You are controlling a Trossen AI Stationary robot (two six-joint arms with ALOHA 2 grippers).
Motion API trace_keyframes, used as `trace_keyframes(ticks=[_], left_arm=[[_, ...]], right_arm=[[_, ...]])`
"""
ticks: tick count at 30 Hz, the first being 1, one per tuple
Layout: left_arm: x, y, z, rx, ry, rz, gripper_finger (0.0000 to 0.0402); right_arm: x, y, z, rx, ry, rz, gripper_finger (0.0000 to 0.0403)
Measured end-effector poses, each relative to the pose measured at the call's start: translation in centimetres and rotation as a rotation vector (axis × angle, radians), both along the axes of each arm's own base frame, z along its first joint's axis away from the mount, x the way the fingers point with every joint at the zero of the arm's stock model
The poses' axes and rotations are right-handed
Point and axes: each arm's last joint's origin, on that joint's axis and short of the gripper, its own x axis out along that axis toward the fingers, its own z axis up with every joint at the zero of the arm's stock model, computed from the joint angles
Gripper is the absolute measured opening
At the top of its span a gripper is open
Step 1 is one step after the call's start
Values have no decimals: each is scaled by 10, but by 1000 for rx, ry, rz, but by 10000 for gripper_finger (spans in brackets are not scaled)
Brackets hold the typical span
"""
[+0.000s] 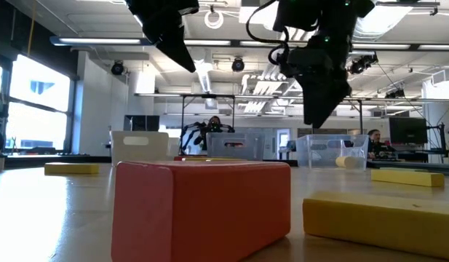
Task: Sort & place blocks by color
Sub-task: Put the yellow block into the transparent bin
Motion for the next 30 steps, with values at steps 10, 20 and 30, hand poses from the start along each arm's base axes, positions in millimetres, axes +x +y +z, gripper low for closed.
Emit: trace_keyframes(ticks=[10, 20, 30], left_arm=[[0, 0, 0, -5, -4, 6, 216], [0, 0, 0, -14, -12, 18, 216], [0, 0, 0, -24, -20, 30, 216]], right_arm=[[-14, 29, -3, 8, 125, -69, 193], [-31, 61, -3, -21, 225, -136, 193], [-44, 83, -3, -21, 277, -212, 193]])
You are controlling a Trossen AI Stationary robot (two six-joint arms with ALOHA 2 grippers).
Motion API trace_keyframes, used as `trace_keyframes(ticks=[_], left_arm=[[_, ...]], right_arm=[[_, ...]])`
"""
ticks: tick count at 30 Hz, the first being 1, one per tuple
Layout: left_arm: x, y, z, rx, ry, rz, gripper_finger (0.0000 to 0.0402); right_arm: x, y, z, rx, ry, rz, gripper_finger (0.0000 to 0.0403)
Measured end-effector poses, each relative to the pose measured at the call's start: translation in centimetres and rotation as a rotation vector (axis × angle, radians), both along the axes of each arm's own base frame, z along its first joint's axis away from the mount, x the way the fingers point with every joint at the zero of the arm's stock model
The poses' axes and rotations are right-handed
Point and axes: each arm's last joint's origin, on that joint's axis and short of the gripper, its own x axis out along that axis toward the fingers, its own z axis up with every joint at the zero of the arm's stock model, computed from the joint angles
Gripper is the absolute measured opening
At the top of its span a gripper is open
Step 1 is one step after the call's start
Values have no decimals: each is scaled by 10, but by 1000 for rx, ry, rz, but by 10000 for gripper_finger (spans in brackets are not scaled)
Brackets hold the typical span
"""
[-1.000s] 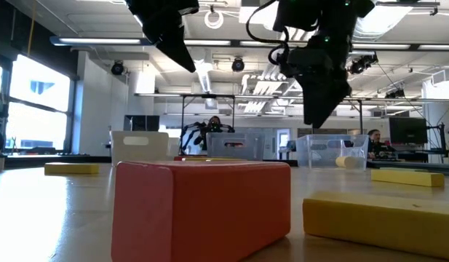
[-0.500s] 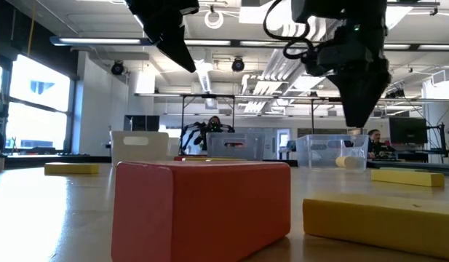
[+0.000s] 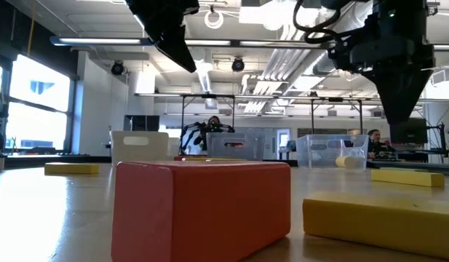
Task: Sort & place blocks by color
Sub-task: Put the yellow block into the transparent bin
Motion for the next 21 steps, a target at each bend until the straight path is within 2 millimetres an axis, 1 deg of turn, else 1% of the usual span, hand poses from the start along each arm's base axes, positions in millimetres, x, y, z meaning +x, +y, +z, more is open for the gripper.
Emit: trace_keyframes(ticks=[6, 14, 21], left_arm=[[0, 0, 0, -3, -2, 4, 216], [0, 0, 0, -3, -2, 4, 216], [0, 0, 0, -3, -2, 4, 216]], right_arm=[[-2, 10, 0, 16, -20, -21, 193], [-1, 18, 0, 27, -62, -30, 193], [-1, 23, -1, -10, -95, -50, 193]])
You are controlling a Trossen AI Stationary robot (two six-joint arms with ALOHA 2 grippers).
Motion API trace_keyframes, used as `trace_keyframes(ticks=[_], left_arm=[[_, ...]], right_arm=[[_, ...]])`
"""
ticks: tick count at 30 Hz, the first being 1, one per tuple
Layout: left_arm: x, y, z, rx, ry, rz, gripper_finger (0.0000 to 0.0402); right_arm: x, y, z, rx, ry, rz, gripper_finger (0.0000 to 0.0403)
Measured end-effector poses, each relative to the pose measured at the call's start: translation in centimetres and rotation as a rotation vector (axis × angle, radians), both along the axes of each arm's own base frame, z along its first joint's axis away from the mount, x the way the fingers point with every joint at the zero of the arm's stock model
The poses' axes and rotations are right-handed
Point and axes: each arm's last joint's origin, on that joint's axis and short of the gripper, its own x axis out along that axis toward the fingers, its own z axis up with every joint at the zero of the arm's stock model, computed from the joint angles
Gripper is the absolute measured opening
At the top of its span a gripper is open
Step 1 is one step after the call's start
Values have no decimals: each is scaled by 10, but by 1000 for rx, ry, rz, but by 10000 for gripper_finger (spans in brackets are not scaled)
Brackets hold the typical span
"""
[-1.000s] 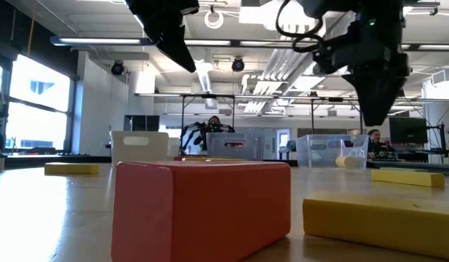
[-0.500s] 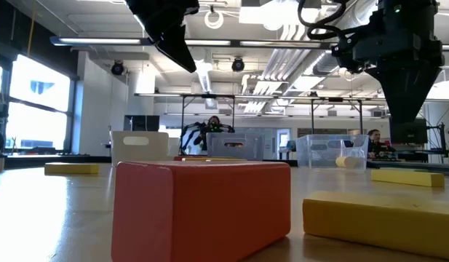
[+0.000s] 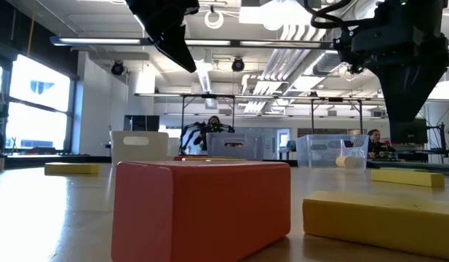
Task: Sort & place blocks by color
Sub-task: Put the yellow block into the transparent bin
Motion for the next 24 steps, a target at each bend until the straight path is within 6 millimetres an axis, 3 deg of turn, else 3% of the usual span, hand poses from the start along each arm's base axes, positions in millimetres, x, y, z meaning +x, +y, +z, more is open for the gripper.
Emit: trace_keyframes(ticks=[24], left_arm=[[1, 0, 0, 2, -7, 0, 216]], right_arm=[[-21, -22, 5, -119, 275, 59, 193]])
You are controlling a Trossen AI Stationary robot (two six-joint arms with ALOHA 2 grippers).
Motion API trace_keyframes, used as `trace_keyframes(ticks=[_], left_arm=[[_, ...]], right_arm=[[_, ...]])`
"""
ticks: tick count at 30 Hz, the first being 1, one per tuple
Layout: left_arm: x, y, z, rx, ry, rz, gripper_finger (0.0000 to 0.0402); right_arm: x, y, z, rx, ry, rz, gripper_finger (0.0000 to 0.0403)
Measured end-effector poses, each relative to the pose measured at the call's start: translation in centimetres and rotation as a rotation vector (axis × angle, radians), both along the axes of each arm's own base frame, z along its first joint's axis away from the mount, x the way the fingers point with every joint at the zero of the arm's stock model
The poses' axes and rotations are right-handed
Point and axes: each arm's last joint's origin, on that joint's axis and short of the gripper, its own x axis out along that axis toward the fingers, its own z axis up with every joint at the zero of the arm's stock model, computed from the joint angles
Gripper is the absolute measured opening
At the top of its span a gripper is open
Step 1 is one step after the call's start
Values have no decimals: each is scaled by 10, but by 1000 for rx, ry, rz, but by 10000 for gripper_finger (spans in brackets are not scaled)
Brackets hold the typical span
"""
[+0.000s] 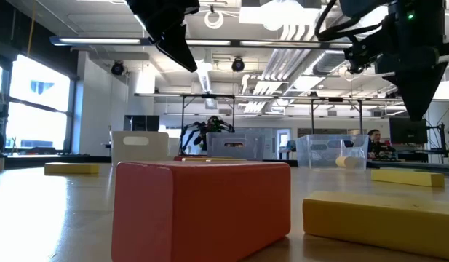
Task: Sort & place blocks by color
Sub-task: Put the yellow block into the transparent bin
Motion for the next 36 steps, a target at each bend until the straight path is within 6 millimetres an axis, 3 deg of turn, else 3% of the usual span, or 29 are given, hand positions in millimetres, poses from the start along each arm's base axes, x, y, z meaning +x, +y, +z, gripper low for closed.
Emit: trace_keyframes(ticks=[9, 16, 22, 30, 36], left_arm=[[0, 0, 0, 0, 0, 0, 216], [0, 0, 0, 0, 0, 0, 216], [0, 0, 0, 0, 0, 0, 216], [0, 0, 0, 0, 0, 0, 216], [0, 0, 0, 0, 0, 1, 216]], right_arm=[[-1, -2, 1, 9, 26, 8, 193], [7, 0, -3, 42, -49, 35, 193], [-19, -9, -16, 72, -7, -32, 193], [-38, -16, -19, 161, -265, -91, 183], [-41, -17, -28, 221, -443, -147, 179]])
